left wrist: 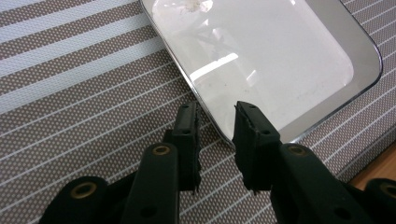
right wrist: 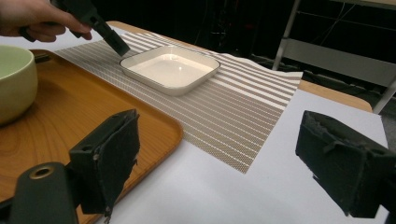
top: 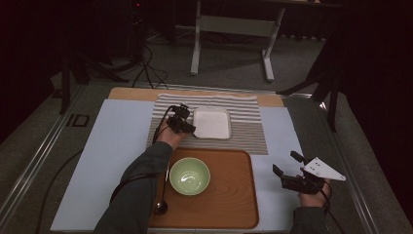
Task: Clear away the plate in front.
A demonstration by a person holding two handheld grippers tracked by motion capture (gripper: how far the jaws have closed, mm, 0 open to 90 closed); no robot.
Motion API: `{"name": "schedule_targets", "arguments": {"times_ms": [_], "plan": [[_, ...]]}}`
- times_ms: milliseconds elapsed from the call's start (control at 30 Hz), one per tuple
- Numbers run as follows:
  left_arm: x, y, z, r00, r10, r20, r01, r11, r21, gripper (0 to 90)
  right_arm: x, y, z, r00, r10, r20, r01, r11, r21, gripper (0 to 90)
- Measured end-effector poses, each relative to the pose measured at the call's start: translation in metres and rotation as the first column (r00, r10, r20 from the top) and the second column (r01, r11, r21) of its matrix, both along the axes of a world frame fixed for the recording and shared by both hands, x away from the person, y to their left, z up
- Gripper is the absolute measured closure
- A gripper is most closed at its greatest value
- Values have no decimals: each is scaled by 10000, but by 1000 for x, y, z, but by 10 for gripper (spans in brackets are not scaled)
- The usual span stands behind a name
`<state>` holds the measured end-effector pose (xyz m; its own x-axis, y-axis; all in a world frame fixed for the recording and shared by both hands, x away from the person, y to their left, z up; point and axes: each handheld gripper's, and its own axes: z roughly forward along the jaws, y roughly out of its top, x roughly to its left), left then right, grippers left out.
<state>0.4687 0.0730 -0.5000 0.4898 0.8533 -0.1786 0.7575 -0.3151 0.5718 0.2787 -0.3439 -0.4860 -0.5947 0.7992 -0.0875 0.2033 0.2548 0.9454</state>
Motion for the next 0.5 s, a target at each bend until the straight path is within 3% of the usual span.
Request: {"name": "schedule_targets", "arguments": {"times_ms": [233, 367, 400, 433, 500], "plan": [[6, -7, -6, 9999, -8, -169, 11, 9998, 217, 787, 0, 0, 0, 10000, 7, 9, -7, 10000, -12, 130], [8, -6, -1, 9999, 55, -129, -51, 9997, 253, 851, 0, 0, 0, 10000, 3, 6, -3, 10000, -3, 130], [9, -6, 1, 9999, 125, -62, -123, 9993, 364, 889, 0, 0, 0, 10000, 19, 10, -19, 10000, 2, 130], [10, -6, 0, 9997, 219, -64, -213, 9969, 759, 900, 0, 0, 0, 10000, 26, 10, -26, 10000, 1, 130], [12, -4, -2, 9991, 349, -240, -331, 9969, 716, 900, 0, 0, 0, 10000, 26, 12, -26, 10000, 1, 130]]}}
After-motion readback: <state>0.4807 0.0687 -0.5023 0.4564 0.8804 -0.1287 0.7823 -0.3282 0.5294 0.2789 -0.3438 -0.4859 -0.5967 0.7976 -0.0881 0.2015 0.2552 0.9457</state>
